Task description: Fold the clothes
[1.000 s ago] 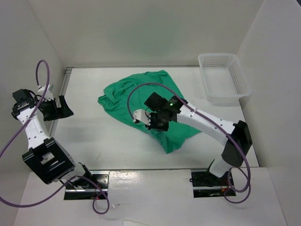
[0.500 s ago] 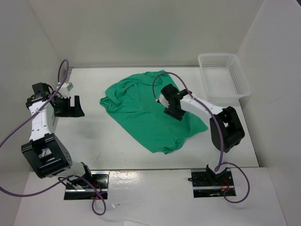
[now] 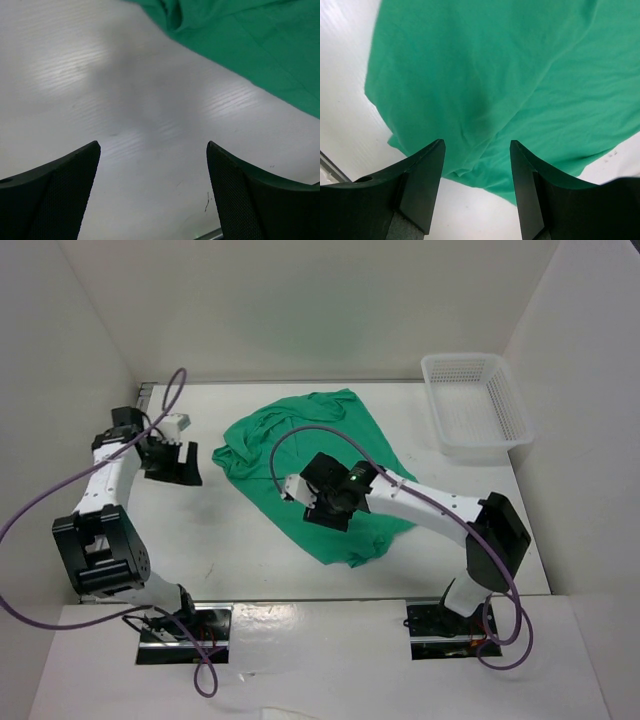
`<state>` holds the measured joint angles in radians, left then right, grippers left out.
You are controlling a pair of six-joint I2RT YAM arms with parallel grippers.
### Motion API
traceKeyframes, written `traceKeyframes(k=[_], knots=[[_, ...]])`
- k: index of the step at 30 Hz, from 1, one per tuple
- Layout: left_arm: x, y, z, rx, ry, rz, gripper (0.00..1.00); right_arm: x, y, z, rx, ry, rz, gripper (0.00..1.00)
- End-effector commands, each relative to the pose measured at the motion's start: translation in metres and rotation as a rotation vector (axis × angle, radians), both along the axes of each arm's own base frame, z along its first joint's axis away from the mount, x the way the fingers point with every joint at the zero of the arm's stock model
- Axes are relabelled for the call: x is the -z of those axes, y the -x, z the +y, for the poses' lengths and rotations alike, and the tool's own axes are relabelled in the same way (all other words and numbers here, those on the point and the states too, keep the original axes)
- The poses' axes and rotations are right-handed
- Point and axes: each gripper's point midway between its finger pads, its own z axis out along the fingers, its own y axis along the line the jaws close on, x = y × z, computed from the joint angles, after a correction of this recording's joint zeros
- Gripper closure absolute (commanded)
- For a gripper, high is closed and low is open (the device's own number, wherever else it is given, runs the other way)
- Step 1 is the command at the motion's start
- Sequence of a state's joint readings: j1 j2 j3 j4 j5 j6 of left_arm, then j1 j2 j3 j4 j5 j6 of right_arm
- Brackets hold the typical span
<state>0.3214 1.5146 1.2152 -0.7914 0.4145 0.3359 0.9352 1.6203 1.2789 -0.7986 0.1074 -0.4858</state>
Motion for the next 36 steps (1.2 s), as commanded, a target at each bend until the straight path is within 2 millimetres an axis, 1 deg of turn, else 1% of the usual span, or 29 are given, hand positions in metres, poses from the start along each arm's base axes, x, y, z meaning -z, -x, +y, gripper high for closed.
traceKeyframes(k=[1, 2, 3, 4, 5, 6, 7, 8, 9, 10, 11, 12, 13, 14, 15, 16, 17, 19, 21, 23, 24, 26, 30, 31, 34, 35, 36], knots=[[0.01, -0.021, -0.03, 0.063, -0.019, -0.016, 0.08, -0.011, 0.0, -0.006, 0.075, -0.063, -0.02, 0.38], [0.007, -0.033, -0.046, 0.115, -0.025, -0.048, 0.09, -0.012, -0.004, -0.01, 0.103, -0.091, -0.021, 0.38], [0.012, -0.039, -0.053, 0.124, -0.017, -0.041, 0.09, -0.011, -0.003, -0.013, 0.108, -0.099, -0.01, 0.38], [0.012, -0.045, -0.062, 0.131, 0.011, -0.048, 0.1, -0.012, -0.006, -0.015, 0.118, -0.114, -0.011, 0.38], [0.02, -0.052, -0.077, 0.163, 0.036, -0.041, 0.1, -0.01, -0.011, -0.022, 0.142, -0.123, -0.01, 0.38], [0.014, -0.061, -0.088, 0.189, 0.074, -0.061, 0.12, -0.01, -0.01, -0.026, 0.16, -0.137, 0.005, 0.38], [0.015, -0.067, -0.097, 0.186, 0.103, -0.054, 0.12, -0.01, -0.014, -0.027, 0.169, -0.149, 0.005, 0.38], [0.027, -0.071, -0.107, 0.198, 0.124, -0.025, 0.12, -0.009, -0.015, -0.034, 0.188, -0.153, 0.011, 0.38], [0.023, -0.083, -0.11, 0.196, 0.146, -0.042, 0.12, -0.01, -0.016, -0.036, 0.204, -0.17, 0.015, 0.38], [0.025, -0.085, -0.118, 0.185, 0.172, -0.021, 0.12, -0.01, -0.019, -0.037, 0.213, -0.177, 0.008, 0.38], [0.034, -0.094, -0.12, 0.174, 0.19, -0.013, 0.13, -0.01, -0.021, -0.044, 0.241, -0.181, 0.009, 0.38], [0.03, -0.102, -0.123, 0.168, 0.208, -0.024, 0.13, -0.011, -0.022, -0.046, 0.244, -0.196, 0.011, 0.38], [0.03, -0.106, -0.126, 0.158, 0.23, -0.026, 0.13, -0.012, -0.024, -0.044, 0.245, -0.214, 0.014, 0.38], [0.033, -0.113, -0.131, 0.129, 0.271, -0.021, 0.13, -0.011, -0.023, -0.047, 0.25, -0.218, 0.021, 0.38], [0.03, -0.116, -0.133, 0.115, 0.291, -0.03, 0.14, -0.012, -0.027, -0.049, 0.262, -0.226, 0.012, 0.38], [0.032, -0.12, -0.135, 0.094, 0.315, -0.025, 0.14, -0.008, -0.024, -0.049, 0.267, -0.227, 0.029, 0.38], [0.034, -0.125, -0.139, 0.06, 0.352, -0.018, 0.16, -0.008, -0.026, -0.052, 0.278, -0.227, 0.027, 0.38], [0.034, -0.129, -0.151, 0.056, 0.382, -0.015, 0.2, -0.008, -0.026, -0.052, 0.278, -0.227, 0.027, 0.38], [0.039, -0.127, -0.153, 0.015, 0.409, 0.01, 0.26, -0.008, -0.026, -0.052, 0.278, -0.227, 0.027, 0.38], [0.042, -0.126, -0.156, 0.01, 0.403, 0.0, 0.27, -0.009, -0.028, -0.051, 0.277, -0.234, 0.021, 0.38], [0.038, -0.127, -0.155, -0.002, 0.398, -0.008, 0.27, -0.009, -0.028, -0.051, 0.277, -0.234, 0.021, 0.38], [0.039, -0.129, -0.156, -0.012, 0.387, -0.017, 0.33, -0.009, -0.028, -0.051, 0.277, -0.234, 0.021, 0.38], [0.039, -0.13, -0.155, -0.024, 0.384, -0.014, 0.4, -0.009, -0.028, -0.051, 0.277, -0.234, 0.021, 0.38], [0.047, -0.125, -0.155, -0.03, 0.383, 0.013, 0.4, -0.009, -0.028, -0.051, 0.277, -0.234, 0.021, 0.38], [0.049, -0.126, -0.152, -0.041, 0.367, 0.011, 0.4, -0.009, -0.028, -0.051, 0.277, -0.234, 0.021, 0.38], [0.054, -0.125, -0.149, -0.058, 0.347, 0.018, 0.41, -0.01, -0.029, -0.05, 0.276, -0.24, 0.015, 0.38], [0.051, -0.126, -0.147, -0.062, 0.339, 0.007, 0.41, -0.01, -0.029, -0.05, 0.276, -0.24, 0.015, 0.38]])
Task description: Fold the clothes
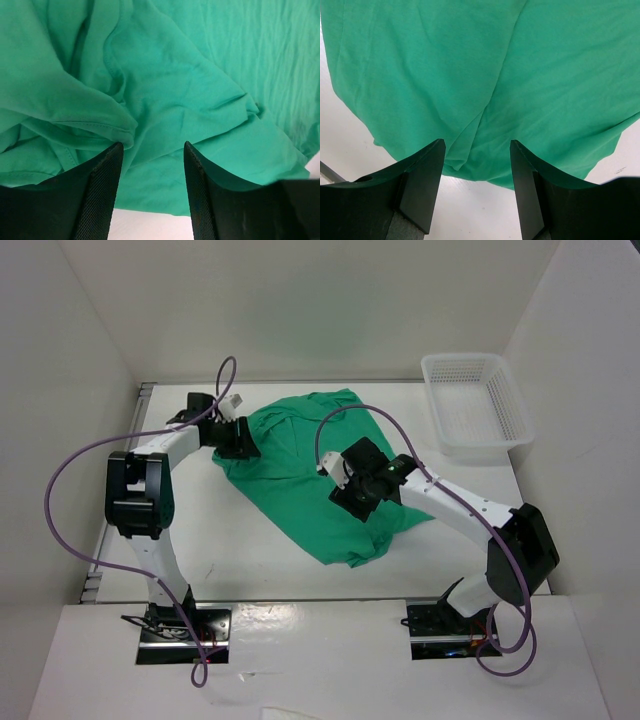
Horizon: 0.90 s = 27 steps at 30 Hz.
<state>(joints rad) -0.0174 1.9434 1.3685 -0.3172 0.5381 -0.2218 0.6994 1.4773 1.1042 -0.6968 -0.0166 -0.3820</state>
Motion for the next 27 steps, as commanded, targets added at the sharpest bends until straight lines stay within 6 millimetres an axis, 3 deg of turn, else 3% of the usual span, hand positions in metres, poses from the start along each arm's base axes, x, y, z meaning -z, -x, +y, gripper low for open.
traceKeyframes(k=[1, 7, 11, 15, 27], knots=[[-0.001, -0.003, 0.006, -0.044, -0.023, -0.01, 0.41, -0.017, -0.008, 0.008, 0.011, -0.07, -0.058, 0.38], [0.004, -0.003, 0.013, -0.078, -0.057, -0.008, 0.42, -0.017, -0.008, 0.008, 0.011, -0.07, -0.058, 0.38], [0.008, -0.005, 0.007, -0.057, -0.029, -0.001, 0.56, -0.014, -0.008, 0.004, 0.02, -0.064, -0.051, 0.38], [0.006, -0.009, 0.001, -0.051, 0.011, -0.014, 0.6, -0.013, -0.006, 0.003, 0.02, -0.064, -0.051, 0.38], [0.009, -0.015, 0.005, -0.082, -0.001, -0.017, 0.6, -0.013, -0.005, 0.004, 0.015, -0.07, -0.046, 0.38]])
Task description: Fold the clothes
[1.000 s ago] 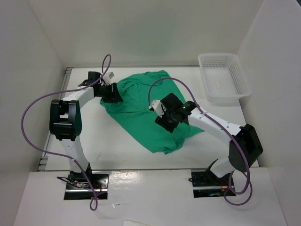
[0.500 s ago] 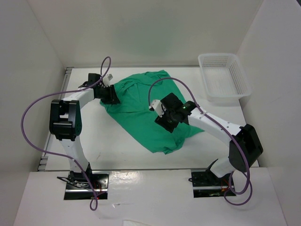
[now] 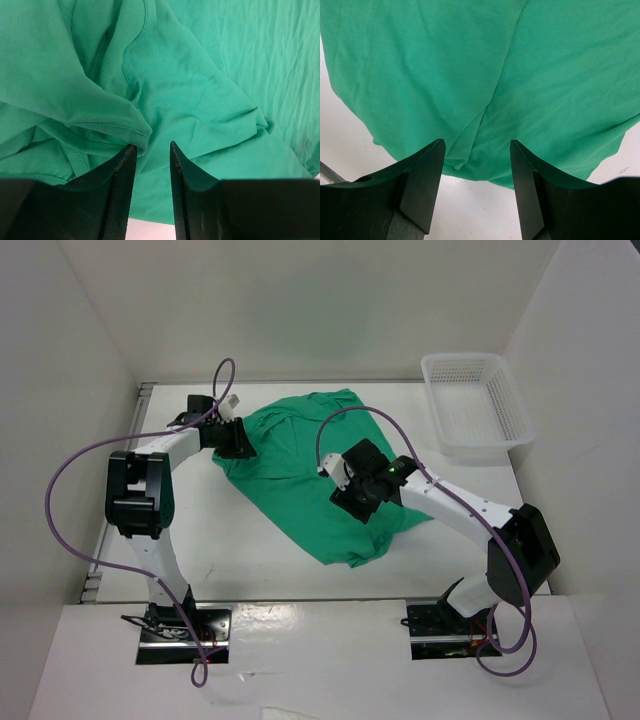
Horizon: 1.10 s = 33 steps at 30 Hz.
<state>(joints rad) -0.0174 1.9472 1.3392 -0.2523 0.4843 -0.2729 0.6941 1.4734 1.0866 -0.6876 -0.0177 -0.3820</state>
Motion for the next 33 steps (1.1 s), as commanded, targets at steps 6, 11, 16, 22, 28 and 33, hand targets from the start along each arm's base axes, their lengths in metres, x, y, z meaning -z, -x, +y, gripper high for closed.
traceKeyframes(k=[6, 11, 16, 22, 28, 33], knots=[[0.01, -0.012, 0.002, -0.046, 0.003, -0.004, 0.63, -0.017, -0.006, 0.007, 0.011, -0.072, -0.05, 0.38], [0.017, -0.016, 0.002, -0.052, 0.007, 0.012, 0.68, -0.014, -0.006, 0.007, 0.011, -0.066, -0.043, 0.39], [0.015, -0.024, 0.002, -0.052, 0.009, -0.017, 0.81, -0.014, -0.006, 0.007, 0.011, -0.066, -0.043, 0.39], [-0.009, -0.033, 0.004, -0.06, 0.024, -0.08, 0.95, -0.014, -0.006, 0.007, 0.011, -0.066, -0.043, 0.39], [-0.062, -0.044, 0.027, -0.079, 0.068, -0.196, 0.95, -0.014, -0.005, 0.008, 0.005, -0.073, -0.037, 0.39], [-0.09, -0.045, 0.057, -0.12, 0.099, -0.255, 0.97, -0.014, -0.004, 0.01, 0.0, -0.08, -0.031, 0.4]])
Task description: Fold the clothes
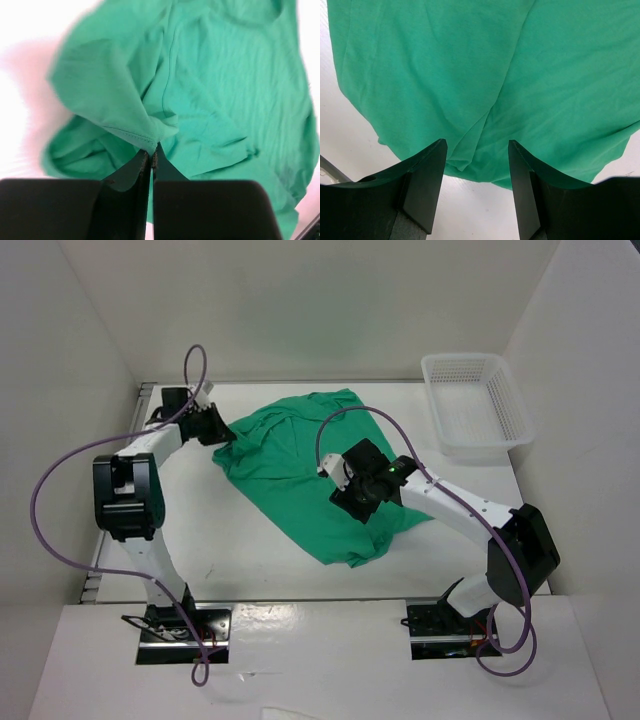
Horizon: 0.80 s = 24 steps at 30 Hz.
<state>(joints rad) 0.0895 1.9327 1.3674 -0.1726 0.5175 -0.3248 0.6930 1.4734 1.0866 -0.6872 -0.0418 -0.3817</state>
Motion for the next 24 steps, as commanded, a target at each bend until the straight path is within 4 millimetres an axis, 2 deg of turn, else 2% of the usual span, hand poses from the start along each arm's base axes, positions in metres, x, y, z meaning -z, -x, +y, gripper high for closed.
traceKeyframes(k=[1, 2, 3, 5, 6, 7, 8, 11, 13, 16, 18, 19, 20, 23, 24], knots=[[-0.075, -0.017, 0.019, -0.017, 0.046, -0.195, 0.97, -0.014, -0.006, 0.007, 0.01, -0.064, -0.044, 0.4], [-0.08, -0.016, 0.025, -0.025, 0.062, -0.205, 0.97, -0.014, -0.005, 0.008, 0.006, -0.07, -0.039, 0.4], [-0.087, -0.016, 0.041, -0.051, 0.063, -0.227, 0.97, -0.013, -0.004, 0.007, 0.006, -0.064, -0.032, 0.41], [-0.097, -0.013, 0.056, -0.077, 0.083, -0.246, 0.97, -0.011, -0.003, 0.008, -0.009, -0.062, -0.023, 0.41], [-0.101, -0.011, 0.074, -0.109, 0.08, -0.265, 0.97, -0.01, 0.0, 0.008, -0.014, -0.063, -0.01, 0.41], [-0.111, -0.01, 0.08, -0.113, 0.093, -0.288, 0.97, -0.01, 0.002, 0.01, -0.021, -0.073, -0.001, 0.41], [-0.106, -0.007, 0.089, -0.14, 0.104, -0.271, 0.97, -0.009, 0.005, 0.009, -0.034, -0.069, 0.01, 0.41], [-0.117, -0.002, 0.116, -0.18, 0.112, -0.306, 0.97, -0.007, 0.009, 0.012, -0.068, -0.072, 0.036, 0.41], [-0.114, 0.001, 0.133, -0.215, 0.107, -0.307, 0.97, -0.009, 0.016, 0.015, -0.099, -0.088, 0.065, 0.42], [-0.111, 0.006, 0.143, -0.239, 0.104, -0.307, 0.97, -0.007, 0.036, 0.026, -0.192, -0.081, 0.106, 0.42], [-0.107, 0.009, 0.15, -0.256, 0.105, -0.299, 0.97, -0.002, 0.055, 0.042, -0.277, -0.07, 0.145, 0.42], [-0.107, 0.01, 0.157, -0.269, 0.103, -0.3, 0.97, -0.001, 0.06, 0.047, -0.299, -0.062, 0.154, 0.42], [-0.107, 0.012, 0.164, -0.284, 0.101, -0.3, 0.97, 0.009, 0.066, 0.047, -0.313, -0.025, 0.175, 0.42], [-0.093, 0.017, 0.18, -0.329, 0.089, -0.275, 0.97, 0.018, 0.083, 0.062, -0.383, 0.013, 0.199, 0.44], [-0.093, 0.017, 0.18, -0.329, 0.089, -0.275, 0.97, 0.018, 0.086, 0.067, -0.4, 0.015, 0.2, 0.44]])
